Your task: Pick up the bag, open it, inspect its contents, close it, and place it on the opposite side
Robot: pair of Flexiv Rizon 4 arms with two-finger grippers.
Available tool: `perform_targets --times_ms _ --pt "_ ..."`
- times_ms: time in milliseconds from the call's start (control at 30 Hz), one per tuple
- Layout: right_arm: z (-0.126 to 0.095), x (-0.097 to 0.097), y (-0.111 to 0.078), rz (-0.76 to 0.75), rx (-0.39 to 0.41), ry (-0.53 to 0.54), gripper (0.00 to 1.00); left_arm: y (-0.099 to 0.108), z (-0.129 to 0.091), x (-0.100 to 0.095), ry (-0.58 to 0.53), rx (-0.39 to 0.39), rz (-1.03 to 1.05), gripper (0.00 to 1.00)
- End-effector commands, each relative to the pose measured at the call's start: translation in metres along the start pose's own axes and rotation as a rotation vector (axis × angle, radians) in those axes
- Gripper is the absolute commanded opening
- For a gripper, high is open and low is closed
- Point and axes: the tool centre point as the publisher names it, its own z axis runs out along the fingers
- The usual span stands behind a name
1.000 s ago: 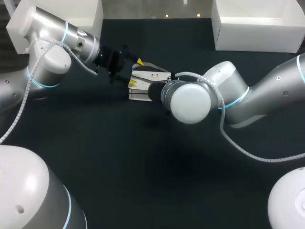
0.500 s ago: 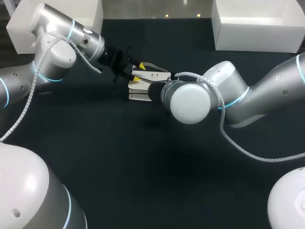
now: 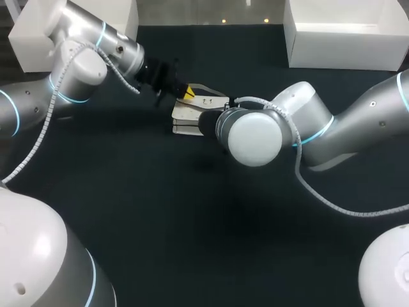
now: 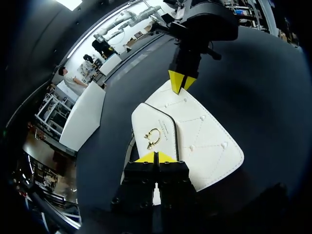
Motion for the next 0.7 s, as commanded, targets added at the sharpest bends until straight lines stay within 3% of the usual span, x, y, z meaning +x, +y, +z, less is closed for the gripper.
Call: perform_targets --times_ms 33,700 --pt "0.001 0.004 -0.001 0.002 -0.010 -0.099 0.00 0.004 -0.004 -0.008 0.006 0.009 -0.030 0.00" --pt "0.001 0.004 -0.001 0.002 -0.010 -0.099 0.00 0.022 -0.019 -0.047 0.062 0.020 -0.181 0.00"
